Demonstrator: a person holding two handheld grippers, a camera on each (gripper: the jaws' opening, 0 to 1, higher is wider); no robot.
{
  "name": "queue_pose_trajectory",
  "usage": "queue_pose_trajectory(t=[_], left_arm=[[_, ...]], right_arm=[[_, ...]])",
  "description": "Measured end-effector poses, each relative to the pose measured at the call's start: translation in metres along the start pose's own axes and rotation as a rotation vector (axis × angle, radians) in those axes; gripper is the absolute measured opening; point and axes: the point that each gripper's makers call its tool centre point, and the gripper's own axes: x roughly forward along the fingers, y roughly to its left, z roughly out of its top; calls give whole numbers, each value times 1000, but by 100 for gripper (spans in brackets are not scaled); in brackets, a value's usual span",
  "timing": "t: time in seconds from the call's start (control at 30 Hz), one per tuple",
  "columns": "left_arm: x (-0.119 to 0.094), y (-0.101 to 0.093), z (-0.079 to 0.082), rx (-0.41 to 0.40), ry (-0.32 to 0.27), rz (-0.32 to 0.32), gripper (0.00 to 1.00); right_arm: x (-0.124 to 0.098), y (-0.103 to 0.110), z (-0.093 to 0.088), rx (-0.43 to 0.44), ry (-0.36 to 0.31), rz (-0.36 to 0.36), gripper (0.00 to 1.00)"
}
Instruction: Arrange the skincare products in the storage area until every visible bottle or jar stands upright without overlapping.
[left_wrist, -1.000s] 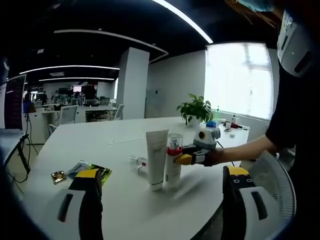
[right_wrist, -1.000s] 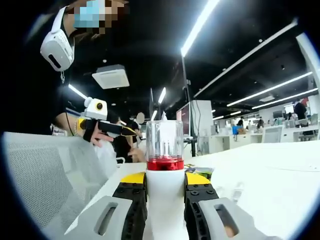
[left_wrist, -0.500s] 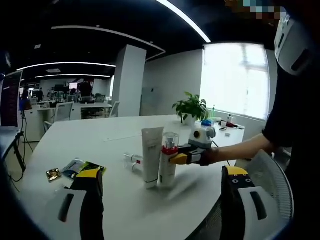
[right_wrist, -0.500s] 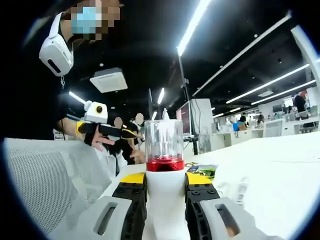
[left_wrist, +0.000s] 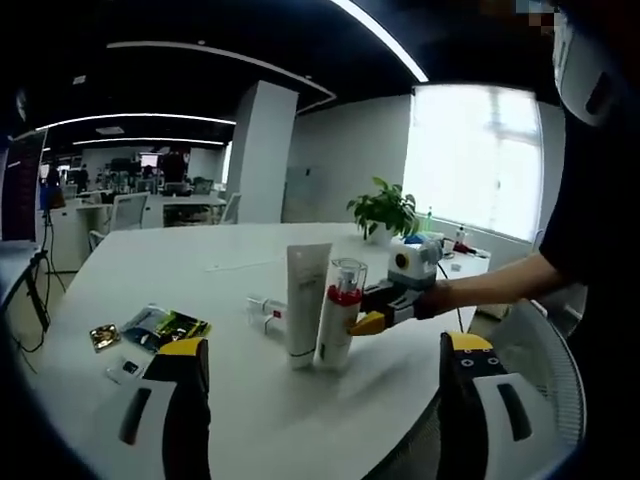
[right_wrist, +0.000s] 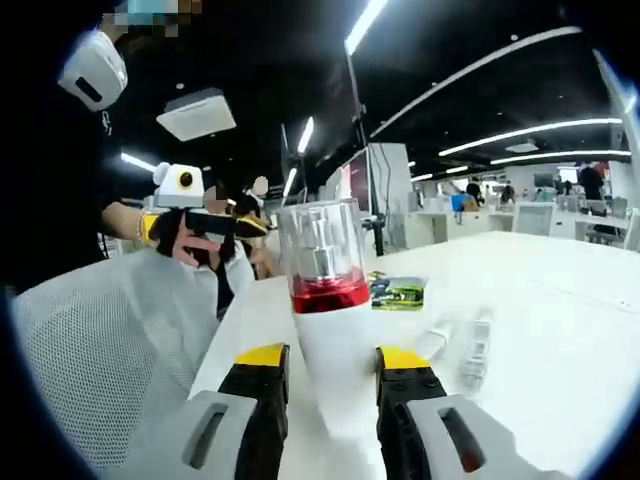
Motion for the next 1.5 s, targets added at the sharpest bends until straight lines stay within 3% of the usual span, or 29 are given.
queue_pose_trajectory(t=[0.13, 0.27, 0.4, 0.73, 0.97, 1.5], left_arm=[[1, 2, -5, -3, 22, 8, 88], [1, 3, -9, 0, 43, 18, 86], [0, 4, -11, 0, 56, 28, 85], [0, 7, -9, -5, 48, 35, 84], [1, 5, -10, -6, 55, 30, 84], [1, 5, -14, -5, 69, 27, 83]], right_arm=[[-1, -3, -13, 1, 72, -22, 24], [-2, -8, -17, -4, 104, -41, 18], [1, -7, -21, -22, 146, -19, 18], [-3, -31, -23, -34, 149, -13, 17], [-4, -37, -24, -38, 158, 15, 18], [-8, -45, -33, -17, 179, -2, 17]])
